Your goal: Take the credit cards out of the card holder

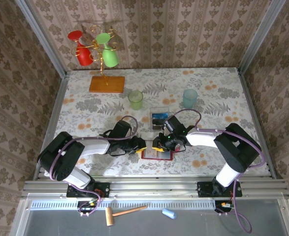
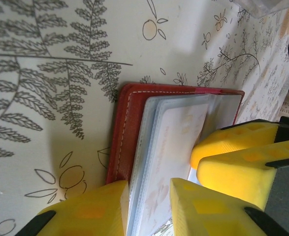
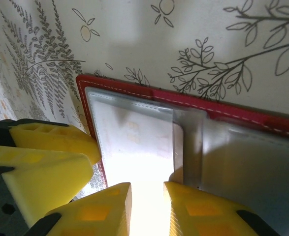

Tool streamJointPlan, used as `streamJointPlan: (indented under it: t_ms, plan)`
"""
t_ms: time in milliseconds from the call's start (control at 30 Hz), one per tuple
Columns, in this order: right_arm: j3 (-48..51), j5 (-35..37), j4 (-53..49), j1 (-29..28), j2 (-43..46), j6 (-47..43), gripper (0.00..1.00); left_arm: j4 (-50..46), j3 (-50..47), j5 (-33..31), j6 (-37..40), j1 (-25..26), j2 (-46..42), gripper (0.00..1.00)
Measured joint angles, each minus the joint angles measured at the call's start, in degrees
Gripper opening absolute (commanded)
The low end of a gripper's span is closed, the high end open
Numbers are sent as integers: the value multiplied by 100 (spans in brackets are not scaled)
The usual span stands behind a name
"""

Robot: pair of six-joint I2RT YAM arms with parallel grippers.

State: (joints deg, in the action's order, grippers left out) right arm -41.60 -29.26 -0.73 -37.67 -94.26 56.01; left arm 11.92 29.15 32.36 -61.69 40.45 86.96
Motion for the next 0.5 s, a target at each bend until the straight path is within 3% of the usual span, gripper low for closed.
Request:
streamJointPlan:
  t_ms: [500]
  plan:
    - [0, 221, -372, 0, 153, -79, 25, 46, -101, 0, 2, 0, -2, 29]
